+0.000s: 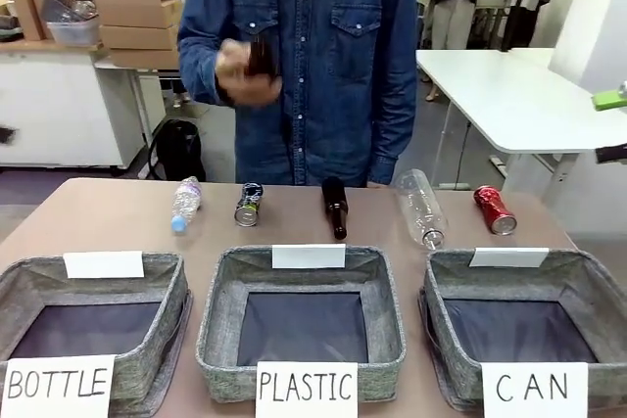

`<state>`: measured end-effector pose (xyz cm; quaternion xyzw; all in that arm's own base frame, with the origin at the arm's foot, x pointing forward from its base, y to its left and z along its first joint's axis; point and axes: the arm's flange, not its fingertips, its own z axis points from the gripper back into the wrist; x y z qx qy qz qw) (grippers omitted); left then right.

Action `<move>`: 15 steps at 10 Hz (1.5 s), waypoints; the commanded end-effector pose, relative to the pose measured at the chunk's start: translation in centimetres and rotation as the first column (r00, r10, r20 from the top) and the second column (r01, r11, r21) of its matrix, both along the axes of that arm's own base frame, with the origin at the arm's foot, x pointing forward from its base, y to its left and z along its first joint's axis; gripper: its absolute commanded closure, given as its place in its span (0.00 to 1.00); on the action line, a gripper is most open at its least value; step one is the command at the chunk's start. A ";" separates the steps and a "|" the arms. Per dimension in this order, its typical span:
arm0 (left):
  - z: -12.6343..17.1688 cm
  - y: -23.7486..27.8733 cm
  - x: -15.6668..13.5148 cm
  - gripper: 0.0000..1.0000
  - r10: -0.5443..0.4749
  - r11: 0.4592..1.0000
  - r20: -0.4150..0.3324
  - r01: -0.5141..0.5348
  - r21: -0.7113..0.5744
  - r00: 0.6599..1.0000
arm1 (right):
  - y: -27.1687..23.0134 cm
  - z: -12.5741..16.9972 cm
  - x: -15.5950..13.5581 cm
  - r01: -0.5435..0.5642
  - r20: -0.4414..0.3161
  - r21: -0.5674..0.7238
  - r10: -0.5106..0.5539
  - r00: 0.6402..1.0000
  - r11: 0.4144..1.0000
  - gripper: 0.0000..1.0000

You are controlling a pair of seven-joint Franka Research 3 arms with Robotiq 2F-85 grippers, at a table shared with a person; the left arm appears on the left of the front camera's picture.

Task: Sort the can waste into the basket.
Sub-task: Pick up the can waste from the table and place it in the right Fabric basket.

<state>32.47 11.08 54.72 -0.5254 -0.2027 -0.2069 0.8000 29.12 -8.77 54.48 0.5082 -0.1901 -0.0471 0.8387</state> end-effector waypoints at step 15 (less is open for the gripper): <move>1.0 14.8 -14.3 0.00 0.240 0.968 -0.061 -0.243 -0.058 0.969 | -0.2 0.1 0.2 -0.012 0.027 -0.001 0.012 1.000 1.000 0.00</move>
